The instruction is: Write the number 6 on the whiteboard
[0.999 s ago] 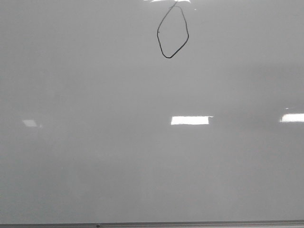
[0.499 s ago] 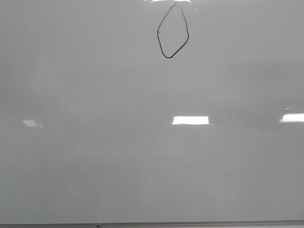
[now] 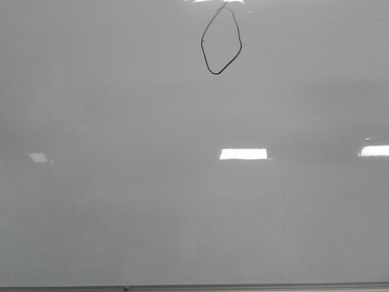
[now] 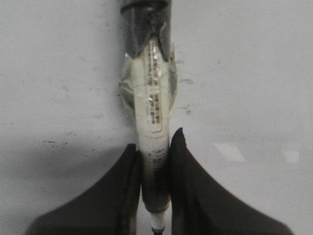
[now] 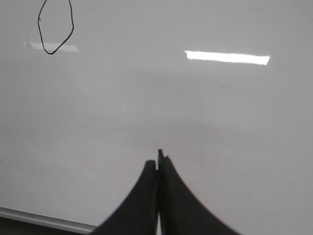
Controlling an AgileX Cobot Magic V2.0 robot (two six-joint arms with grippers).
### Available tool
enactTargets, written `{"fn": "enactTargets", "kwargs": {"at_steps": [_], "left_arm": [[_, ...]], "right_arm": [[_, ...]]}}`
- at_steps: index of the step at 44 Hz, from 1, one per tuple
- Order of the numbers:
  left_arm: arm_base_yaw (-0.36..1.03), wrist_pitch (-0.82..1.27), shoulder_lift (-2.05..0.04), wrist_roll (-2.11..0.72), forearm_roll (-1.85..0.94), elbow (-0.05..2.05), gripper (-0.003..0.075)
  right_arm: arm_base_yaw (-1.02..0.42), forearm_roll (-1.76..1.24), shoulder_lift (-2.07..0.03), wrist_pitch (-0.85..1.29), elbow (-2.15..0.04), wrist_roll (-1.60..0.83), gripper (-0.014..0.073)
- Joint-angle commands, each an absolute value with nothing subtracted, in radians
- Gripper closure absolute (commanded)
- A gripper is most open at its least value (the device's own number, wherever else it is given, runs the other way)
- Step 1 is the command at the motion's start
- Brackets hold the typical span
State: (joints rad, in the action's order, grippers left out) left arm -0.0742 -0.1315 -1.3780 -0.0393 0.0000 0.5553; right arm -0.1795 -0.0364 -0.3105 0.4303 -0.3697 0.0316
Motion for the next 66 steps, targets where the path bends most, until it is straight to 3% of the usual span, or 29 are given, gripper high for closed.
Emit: {"fn": "enactTargets", "kwargs": {"at_steps": [1,6,10,31,47,53,63,66], "left_arm": [[-0.076,-0.226,-1.360,-0.030,-0.007,0.589,0.0598],[-0.076,-0.226,-1.360,-0.030,-0.007,0.589,0.0511],[-0.076,-0.226,-1.360,-0.030,-0.007,0.589,0.0490],[-0.076,-0.182,-1.325,-0.031,-0.007,0.587,0.0486],[-0.074,-0.144,-1.020,-0.037,0.000,0.465,0.0493],[-0.072,-0.078,-0.861,-0.037,0.000,0.443,0.0557],[-0.040,0.119,-0.606,-0.037,0.000,0.443,0.0741],[-0.036,0.169,-0.540,-0.037,0.000,0.443,0.0741]], "right_arm": [[-0.174,-0.035,-0.315,0.343,-0.395,0.033,0.0660],[-0.174,-0.035,-0.315,0.343,-0.395,0.033,0.0660],[-0.174,-0.035,-0.315,0.342,-0.395,0.033,0.0660],[-0.174,-0.035,-0.315,0.342,-0.395,0.033,0.0660],[-0.174,-0.034,-0.315,0.328,-0.395,0.033,0.0660],[-0.174,-0.034,-0.315,0.322,-0.395,0.033,0.0662],[-0.174,-0.034,-0.315,0.289,-0.395,0.033,0.0662],[-0.174,-0.034,-0.315,0.288,-0.395,0.033,0.0662]]}}
